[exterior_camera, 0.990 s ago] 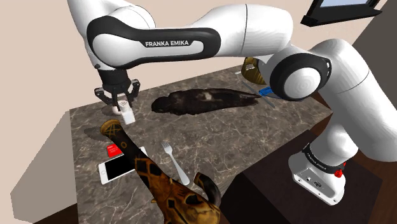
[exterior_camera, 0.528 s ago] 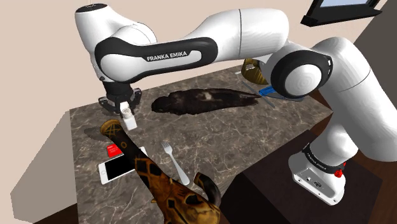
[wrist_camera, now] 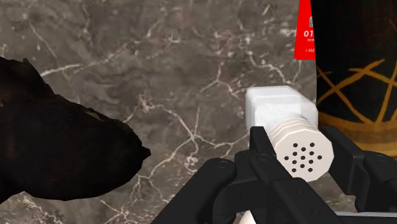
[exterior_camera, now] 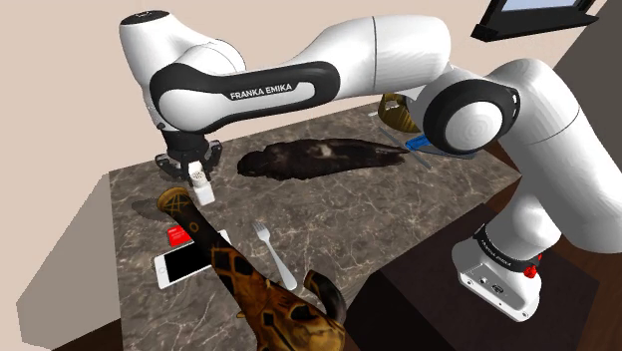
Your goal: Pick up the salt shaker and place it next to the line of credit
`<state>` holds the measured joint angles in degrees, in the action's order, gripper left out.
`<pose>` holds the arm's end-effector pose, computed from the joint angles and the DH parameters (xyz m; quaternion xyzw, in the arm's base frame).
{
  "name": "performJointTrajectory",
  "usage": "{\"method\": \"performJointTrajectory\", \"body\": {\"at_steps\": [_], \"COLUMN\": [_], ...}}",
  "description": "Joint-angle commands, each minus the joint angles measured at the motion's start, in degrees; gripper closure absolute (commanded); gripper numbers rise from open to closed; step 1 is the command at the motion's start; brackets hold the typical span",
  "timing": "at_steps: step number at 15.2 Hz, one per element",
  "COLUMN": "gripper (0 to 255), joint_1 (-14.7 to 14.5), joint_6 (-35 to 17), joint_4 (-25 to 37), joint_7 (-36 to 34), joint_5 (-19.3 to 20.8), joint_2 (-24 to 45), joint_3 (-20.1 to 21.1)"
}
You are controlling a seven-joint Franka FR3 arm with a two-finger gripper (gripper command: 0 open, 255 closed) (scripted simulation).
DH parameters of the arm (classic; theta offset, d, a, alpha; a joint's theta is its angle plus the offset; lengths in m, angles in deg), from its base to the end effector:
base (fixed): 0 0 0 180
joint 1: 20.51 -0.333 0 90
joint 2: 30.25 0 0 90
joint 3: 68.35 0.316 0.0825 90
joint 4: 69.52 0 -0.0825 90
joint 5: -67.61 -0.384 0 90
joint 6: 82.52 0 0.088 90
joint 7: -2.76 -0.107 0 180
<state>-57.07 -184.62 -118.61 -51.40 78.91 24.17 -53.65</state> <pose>0.5651 0.5428 0.3414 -0.9984 0.0564 0.0072 0.0033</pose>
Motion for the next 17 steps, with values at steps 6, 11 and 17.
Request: {"method": "performJointTrajectory", "body": {"at_steps": [6, 11, 17], "gripper": [0, 0, 0], "joint_1": [0.00, -1.47, -1.47], "joint_6": [-0.01, 8.87, 8.87], "joint_4": [-0.01, 11.06, 11.07], "joint_7": [0.00, 0.82, 0.82], "joint_5": [0.00, -0.12, -0.12], "joint_2": [0.00, 1.96, 1.96], "joint_3": [0.00, -0.20, -0.20]}}
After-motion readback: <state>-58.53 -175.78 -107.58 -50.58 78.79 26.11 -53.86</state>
